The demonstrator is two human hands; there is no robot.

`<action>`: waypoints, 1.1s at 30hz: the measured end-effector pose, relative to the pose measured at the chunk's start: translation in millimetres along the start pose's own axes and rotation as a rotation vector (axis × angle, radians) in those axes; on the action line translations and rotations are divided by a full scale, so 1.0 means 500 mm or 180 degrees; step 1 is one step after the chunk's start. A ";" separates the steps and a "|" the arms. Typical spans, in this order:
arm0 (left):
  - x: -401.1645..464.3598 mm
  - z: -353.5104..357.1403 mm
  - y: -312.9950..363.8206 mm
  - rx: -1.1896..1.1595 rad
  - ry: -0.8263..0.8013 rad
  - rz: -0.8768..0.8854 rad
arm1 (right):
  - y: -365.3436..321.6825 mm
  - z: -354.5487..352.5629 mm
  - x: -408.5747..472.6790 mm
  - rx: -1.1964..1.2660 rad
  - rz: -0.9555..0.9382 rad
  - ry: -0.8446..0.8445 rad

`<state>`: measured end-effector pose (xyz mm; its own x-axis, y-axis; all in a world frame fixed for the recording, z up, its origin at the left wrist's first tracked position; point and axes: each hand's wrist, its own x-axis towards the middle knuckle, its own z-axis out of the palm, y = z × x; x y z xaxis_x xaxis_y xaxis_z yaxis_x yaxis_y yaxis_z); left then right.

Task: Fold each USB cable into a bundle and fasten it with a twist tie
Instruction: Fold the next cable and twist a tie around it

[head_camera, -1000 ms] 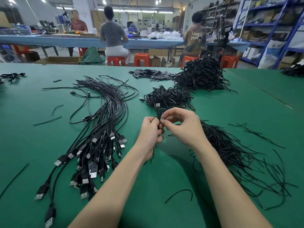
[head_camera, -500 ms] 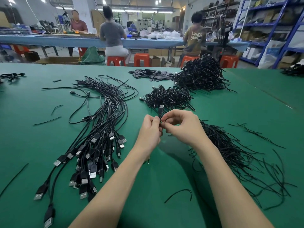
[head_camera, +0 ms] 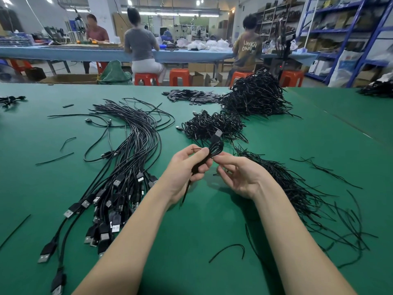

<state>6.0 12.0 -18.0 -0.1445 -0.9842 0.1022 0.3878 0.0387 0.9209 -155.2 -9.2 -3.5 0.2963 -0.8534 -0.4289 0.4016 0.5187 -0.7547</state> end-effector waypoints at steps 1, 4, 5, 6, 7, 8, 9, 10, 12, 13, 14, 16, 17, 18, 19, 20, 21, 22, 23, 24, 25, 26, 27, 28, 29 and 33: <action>-0.003 -0.005 0.005 0.0070 -0.0153 -0.0019 | -0.004 -0.004 0.000 -0.0068 -0.0023 -0.0093; -0.014 -0.020 0.023 0.0459 -0.0631 -0.0149 | -0.021 -0.019 -0.012 -0.0542 -0.0039 -0.0616; -0.017 -0.022 0.030 0.0681 -0.0795 -0.0189 | -0.024 -0.027 -0.013 -0.0775 -0.0062 -0.0768; -0.019 -0.023 0.035 0.0952 -0.0948 -0.0214 | -0.027 -0.035 -0.013 -0.1020 -0.0087 -0.0847; -0.021 -0.022 0.041 0.1249 -0.1072 -0.0230 | -0.028 -0.043 -0.014 -0.1271 -0.0110 -0.0843; -0.022 -0.021 0.047 0.1555 -0.1161 -0.0238 | -0.027 -0.046 -0.014 -0.1498 -0.0123 -0.0798; -0.022 -0.020 0.051 0.1853 -0.1218 -0.0254 | -0.027 -0.047 -0.016 -0.1673 -0.0135 -0.0748; -0.021 -0.019 0.053 0.2137 -0.1248 -0.0280 | -0.029 -0.046 -0.017 -0.1836 -0.0169 -0.0682; -0.018 -0.016 0.050 0.2661 -0.1160 -0.0334 | -0.035 -0.034 -0.020 -0.2368 -0.0406 -0.0389; -0.017 -0.015 0.045 0.2856 -0.1025 -0.0326 | -0.038 -0.026 -0.021 -0.2700 -0.0604 -0.0201; -0.015 -0.015 0.039 0.2963 -0.0854 -0.0279 | -0.039 -0.016 -0.021 -0.2942 -0.0804 -0.0004; -0.009 -0.015 0.030 0.2918 -0.0491 -0.0132 | -0.037 0.000 -0.018 -0.2977 -0.1205 0.0337; -0.006 -0.018 0.028 0.2853 -0.0319 -0.0083 | -0.034 0.007 -0.015 -0.2844 -0.1369 0.0416; -0.003 -0.020 0.026 0.2812 -0.0167 -0.0060 | -0.030 0.012 -0.011 -0.2699 -0.1485 0.0430; 0.000 -0.024 0.026 0.2789 -0.0052 -0.0060 | -0.027 0.016 -0.009 -0.2625 -0.1560 0.0399; 0.002 -0.027 0.026 0.2742 0.0015 -0.0079 | -0.024 0.019 -0.007 -0.2638 -0.1618 0.0330; 0.003 -0.029 0.025 0.2630 0.0047 -0.0111 | -0.022 0.019 -0.006 -0.2670 -0.1662 0.0227; 0.004 -0.030 0.025 0.2439 0.0074 -0.0143 | -0.022 0.018 -0.006 -0.2637 -0.1702 0.0104; 0.005 -0.029 0.025 0.2197 0.0108 -0.0172 | -0.023 0.015 -0.007 -0.2536 -0.1727 -0.0023; 0.004 -0.027 0.027 0.1953 0.0139 -0.0189 | -0.023 0.011 -0.008 -0.2432 -0.1748 -0.0132; 0.003 -0.026 0.030 0.1757 0.0163 -0.0191 | -0.023 0.006 -0.009 -0.2398 -0.1775 -0.0204; 0.002 -0.025 0.030 0.1634 0.0181 -0.0187 | -0.024 0.003 -0.010 -0.2459 -0.1809 -0.0231; 0.001 -0.023 0.029 0.1578 0.0205 -0.0179 | -0.025 0.001 -0.011 -0.2591 -0.1834 -0.0227; 0.000 -0.020 0.026 0.1639 0.0252 -0.0149 | -0.026 0.000 -0.012 -0.2757 -0.1838 -0.0196; 0.000 -0.019 0.022 0.1886 0.0331 -0.0059 | -0.027 0.001 -0.014 -0.2934 -0.1817 -0.0144; -0.002 -0.011 0.013 0.3271 0.0562 0.0648 | -0.028 0.015 -0.023 -0.3403 -0.1828 0.0082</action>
<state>13.6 12.4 -14.3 0.0026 -0.9507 0.3102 -0.5775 0.2518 0.7766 -157.9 -6.0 15.6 0.2877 -0.9522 0.1022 -0.4526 -0.2292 -0.8618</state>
